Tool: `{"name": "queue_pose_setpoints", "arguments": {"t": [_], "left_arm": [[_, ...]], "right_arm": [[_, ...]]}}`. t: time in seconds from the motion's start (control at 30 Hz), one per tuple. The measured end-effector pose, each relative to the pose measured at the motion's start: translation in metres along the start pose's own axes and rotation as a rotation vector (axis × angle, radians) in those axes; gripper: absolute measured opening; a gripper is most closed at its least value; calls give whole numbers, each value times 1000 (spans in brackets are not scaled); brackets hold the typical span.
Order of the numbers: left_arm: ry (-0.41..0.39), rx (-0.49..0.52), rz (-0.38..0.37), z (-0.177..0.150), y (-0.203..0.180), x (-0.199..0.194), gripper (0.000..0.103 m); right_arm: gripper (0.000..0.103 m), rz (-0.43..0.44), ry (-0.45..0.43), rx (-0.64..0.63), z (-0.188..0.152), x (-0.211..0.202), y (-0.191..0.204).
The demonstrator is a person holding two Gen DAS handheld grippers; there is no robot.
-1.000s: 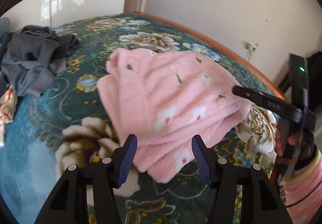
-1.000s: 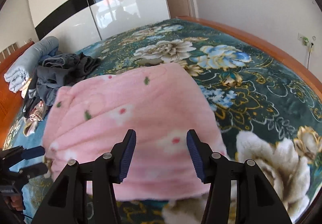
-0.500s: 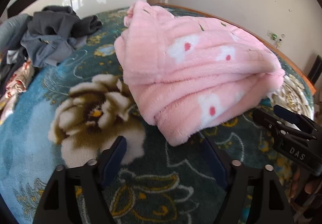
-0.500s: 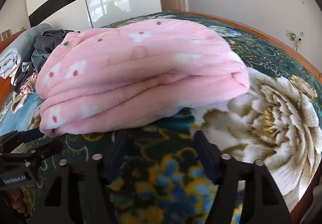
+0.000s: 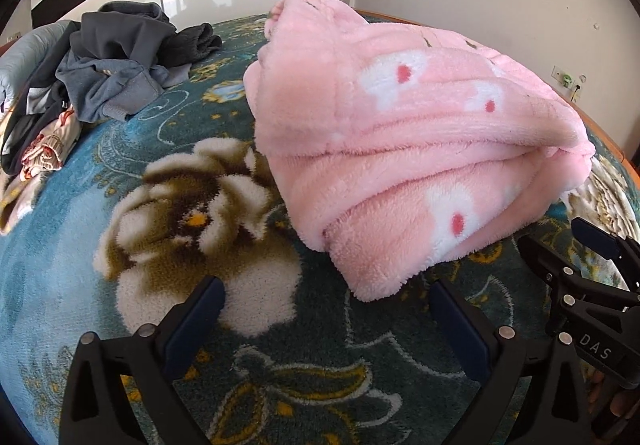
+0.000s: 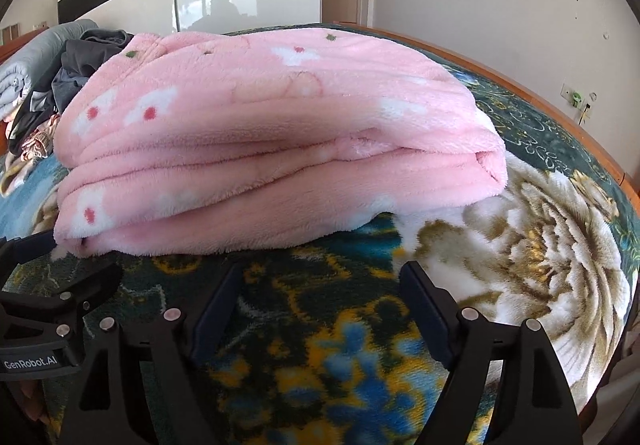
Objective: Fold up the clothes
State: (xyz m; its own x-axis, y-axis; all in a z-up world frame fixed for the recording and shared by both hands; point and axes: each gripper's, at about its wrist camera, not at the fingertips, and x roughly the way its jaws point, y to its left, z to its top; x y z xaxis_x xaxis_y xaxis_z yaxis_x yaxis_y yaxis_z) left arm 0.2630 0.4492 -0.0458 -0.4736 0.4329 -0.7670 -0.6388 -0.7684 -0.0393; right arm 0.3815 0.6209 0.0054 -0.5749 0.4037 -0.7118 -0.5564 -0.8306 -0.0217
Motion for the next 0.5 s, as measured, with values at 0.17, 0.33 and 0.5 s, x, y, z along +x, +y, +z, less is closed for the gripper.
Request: {"name": "queue_pose_setpoints", "arguments": {"t": [0.17, 0.33, 0.5], "left_arm": [[-2, -1, -1, -1, -1, -1, 103], [-5, -5, -12, -1, -1, -2, 103], [-6, -6, -15, -1, -1, -2, 103]], "right_arm": [[83, -2, 4, -2, 0, -1, 3], [83, -5, 7, -6, 4, 3, 5], [84, -20, 8, -15, 6, 5, 10]]}}
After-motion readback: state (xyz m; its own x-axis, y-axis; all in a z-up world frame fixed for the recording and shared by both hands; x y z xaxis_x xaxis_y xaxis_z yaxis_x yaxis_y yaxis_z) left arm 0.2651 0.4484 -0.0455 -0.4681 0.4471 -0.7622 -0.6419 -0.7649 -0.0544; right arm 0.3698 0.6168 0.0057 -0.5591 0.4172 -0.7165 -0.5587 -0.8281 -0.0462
